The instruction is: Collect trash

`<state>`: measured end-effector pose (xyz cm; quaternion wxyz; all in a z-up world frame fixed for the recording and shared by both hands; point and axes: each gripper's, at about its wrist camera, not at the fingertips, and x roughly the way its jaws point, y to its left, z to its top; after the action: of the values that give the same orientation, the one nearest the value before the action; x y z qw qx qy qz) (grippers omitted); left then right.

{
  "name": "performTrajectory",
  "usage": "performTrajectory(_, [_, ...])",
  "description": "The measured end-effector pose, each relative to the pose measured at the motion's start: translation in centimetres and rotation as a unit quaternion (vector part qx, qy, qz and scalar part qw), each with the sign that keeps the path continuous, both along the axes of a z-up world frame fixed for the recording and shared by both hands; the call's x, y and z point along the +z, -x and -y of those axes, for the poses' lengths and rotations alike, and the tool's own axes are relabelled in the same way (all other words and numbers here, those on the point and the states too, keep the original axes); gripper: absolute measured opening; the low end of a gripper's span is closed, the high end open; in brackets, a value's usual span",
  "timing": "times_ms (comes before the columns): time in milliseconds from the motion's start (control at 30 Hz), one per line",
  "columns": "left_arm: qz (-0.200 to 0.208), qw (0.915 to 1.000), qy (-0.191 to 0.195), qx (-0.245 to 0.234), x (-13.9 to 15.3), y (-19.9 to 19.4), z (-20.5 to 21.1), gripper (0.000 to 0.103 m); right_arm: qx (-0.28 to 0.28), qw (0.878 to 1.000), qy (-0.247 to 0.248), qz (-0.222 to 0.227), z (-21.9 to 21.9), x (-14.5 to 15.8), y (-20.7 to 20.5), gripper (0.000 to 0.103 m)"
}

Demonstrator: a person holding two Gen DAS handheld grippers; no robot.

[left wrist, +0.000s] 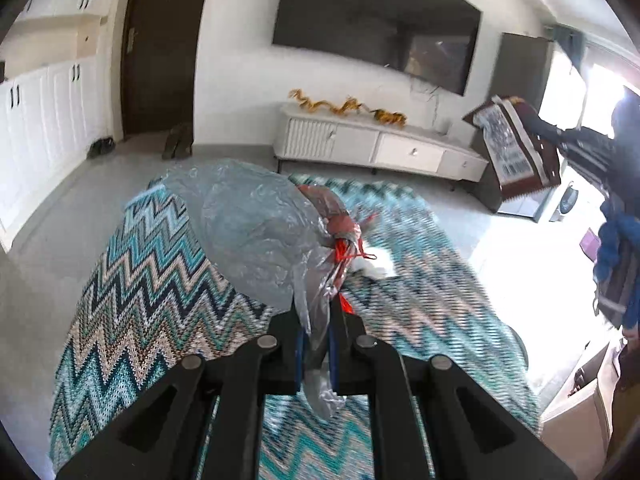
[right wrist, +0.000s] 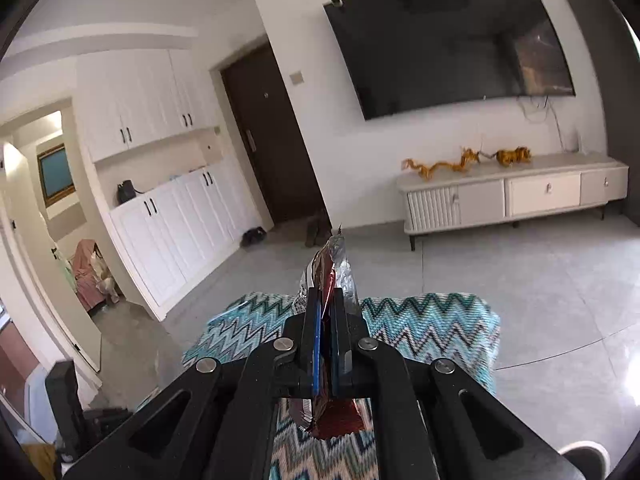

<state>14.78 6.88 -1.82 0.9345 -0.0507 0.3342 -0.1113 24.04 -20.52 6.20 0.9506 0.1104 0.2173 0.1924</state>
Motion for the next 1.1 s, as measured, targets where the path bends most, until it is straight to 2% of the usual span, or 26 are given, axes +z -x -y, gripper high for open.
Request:
performTrajectory(200, [0.025, 0.9985, -0.003, -0.048, 3.7, 2.7, 5.1, 0.008, -0.028, 0.999, 0.002, 0.027, 5.1, 1.7, 8.0, 0.004])
performTrajectory(467, [0.013, 0.9941, -0.014, -0.107, 4.3, 2.6, 14.2, 0.008, -0.121, 0.992, -0.002, 0.026, 15.6, -0.3, 15.9, 0.004])
performTrajectory(633, [-0.004, 0.9879, -0.027, -0.153, 3.2, 1.9, 21.0, 0.008, -0.183, 0.983, -0.005, -0.007, 22.0, -3.7, 18.9, 0.004])
performTrajectory(800, [-0.027, 0.9763, -0.044, -0.210, 1.4, 1.1, 29.2, 0.008, -0.229, 0.972, -0.011, -0.050, 27.1, -8.3, 19.7, 0.004])
performTrajectory(967, [-0.054, 0.9619, -0.065, -0.260, -2.0, 0.1, 36.3, 0.008, -0.253, 0.962, -0.031, -0.093, 30.9, -13.6, 18.4, 0.004])
performTrajectory(1100, [-0.093, 0.9493, -0.076, -0.290, -5.8, -1.4, 42.0, 0.009, -0.270, 0.953, -0.050, -0.128, 32.9, -18.0, 17.6, 0.004])
